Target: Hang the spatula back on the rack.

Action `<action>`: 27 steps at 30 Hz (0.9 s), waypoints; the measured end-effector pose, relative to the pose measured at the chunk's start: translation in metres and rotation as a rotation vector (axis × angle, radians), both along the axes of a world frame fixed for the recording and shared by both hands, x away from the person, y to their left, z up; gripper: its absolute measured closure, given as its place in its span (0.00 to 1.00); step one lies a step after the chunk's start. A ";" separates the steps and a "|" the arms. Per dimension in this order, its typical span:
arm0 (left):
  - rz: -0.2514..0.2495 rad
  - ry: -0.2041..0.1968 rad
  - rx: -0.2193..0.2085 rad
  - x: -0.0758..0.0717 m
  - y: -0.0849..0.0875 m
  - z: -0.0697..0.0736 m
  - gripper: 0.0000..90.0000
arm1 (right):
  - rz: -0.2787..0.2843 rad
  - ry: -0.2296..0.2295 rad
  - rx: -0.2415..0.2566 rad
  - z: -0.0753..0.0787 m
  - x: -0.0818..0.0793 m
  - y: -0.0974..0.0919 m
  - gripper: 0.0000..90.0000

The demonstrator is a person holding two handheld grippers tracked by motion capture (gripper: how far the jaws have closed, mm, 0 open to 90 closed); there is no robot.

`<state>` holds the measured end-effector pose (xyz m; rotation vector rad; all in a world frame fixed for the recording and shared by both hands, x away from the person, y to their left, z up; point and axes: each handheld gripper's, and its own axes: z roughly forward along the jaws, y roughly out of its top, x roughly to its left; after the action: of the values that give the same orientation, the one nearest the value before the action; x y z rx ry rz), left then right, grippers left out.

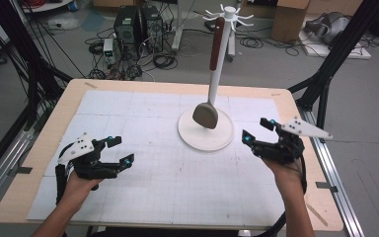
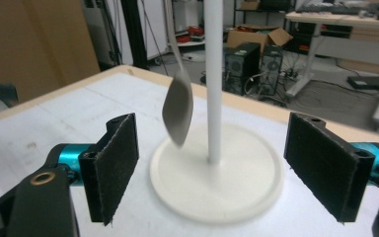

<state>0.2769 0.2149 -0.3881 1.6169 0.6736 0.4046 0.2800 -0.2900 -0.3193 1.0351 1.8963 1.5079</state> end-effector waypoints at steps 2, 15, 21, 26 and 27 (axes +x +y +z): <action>0.003 0.005 -0.006 0.001 0.000 0.000 0.22 | -0.023 0.007 -0.001 -0.011 -0.011 -0.005 0.22; 0.028 0.018 -0.031 0.002 0.001 -0.002 0.20 | -0.135 0.014 -0.034 -0.057 -0.064 -0.024 0.20; 0.023 0.013 -0.026 0.000 0.003 -0.003 0.20 | -0.179 0.009 -0.023 -0.059 -0.075 -0.031 0.19; 0.024 0.015 -0.023 -0.002 0.005 -0.004 0.21 | -0.200 0.003 -0.018 -0.058 -0.080 -0.033 0.19; 0.023 0.015 -0.026 -0.003 0.005 -0.004 0.21 | -0.203 0.005 -0.017 -0.058 -0.081 -0.033 0.19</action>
<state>0.2741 0.2202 -0.3921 1.5901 0.7065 0.3993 0.1994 -0.3229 -0.3772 1.1857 1.7454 1.3726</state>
